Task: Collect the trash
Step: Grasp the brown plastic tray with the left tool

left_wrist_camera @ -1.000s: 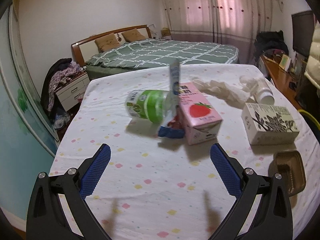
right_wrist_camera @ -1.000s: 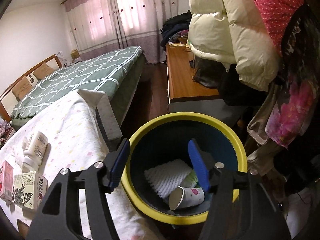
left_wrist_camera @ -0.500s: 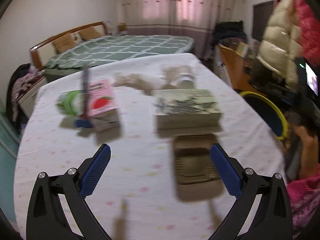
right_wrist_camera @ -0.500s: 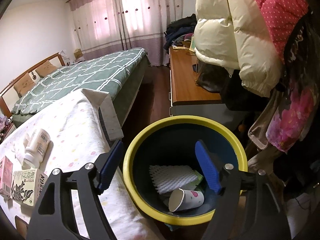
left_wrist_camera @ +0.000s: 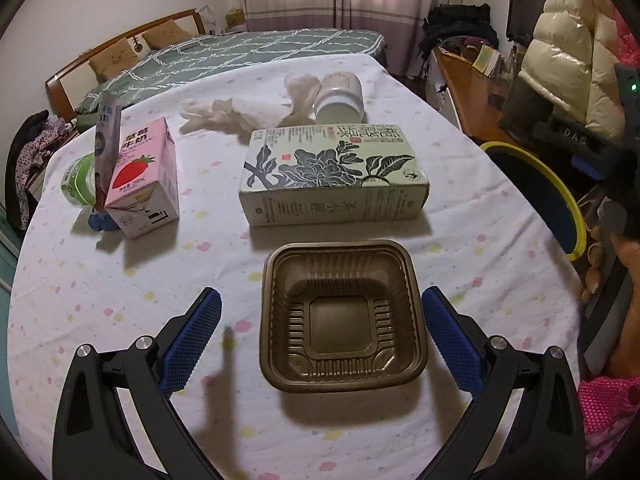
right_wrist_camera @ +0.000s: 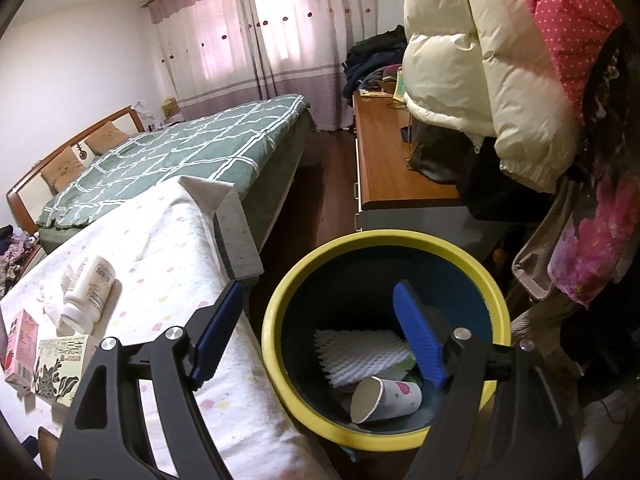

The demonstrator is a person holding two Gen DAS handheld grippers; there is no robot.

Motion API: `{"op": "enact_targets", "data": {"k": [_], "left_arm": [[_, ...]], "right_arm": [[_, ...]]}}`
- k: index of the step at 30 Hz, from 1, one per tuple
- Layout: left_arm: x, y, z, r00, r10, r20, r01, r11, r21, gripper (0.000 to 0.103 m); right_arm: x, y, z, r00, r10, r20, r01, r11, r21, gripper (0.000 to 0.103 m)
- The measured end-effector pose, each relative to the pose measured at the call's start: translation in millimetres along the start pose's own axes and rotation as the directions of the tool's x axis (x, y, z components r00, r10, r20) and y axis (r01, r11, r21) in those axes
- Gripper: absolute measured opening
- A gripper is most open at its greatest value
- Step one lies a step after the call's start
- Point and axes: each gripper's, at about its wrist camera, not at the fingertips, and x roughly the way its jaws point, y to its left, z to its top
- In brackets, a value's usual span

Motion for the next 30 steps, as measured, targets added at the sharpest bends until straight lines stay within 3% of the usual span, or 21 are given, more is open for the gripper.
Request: {"op": "enact_targets", "data": {"k": [6, 18, 30], "left_arm": [[8, -4, 2, 1.0, -0.004, -0.022, 0.004, 1.0, 0.0, 0.07], [-8, -32, 17, 1.0, -0.016, 0.015, 0.015, 0.998, 0.067, 0.069], [6, -110, 53, 0.989, -0.147, -0.027, 0.149, 0.97, 0.194, 0.069]], "right_arm": [[2, -1, 0, 1.0, 0.023, -0.008, -0.023, 1.0, 0.0, 0.075], [-17, -17, -2, 0.999, 0.023, 0.035, -0.023, 1.0, 0.01, 0.075], [-42, -93, 5, 0.998, -0.018, 0.062, 0.014, 0.997, 0.072, 0.075]]}}
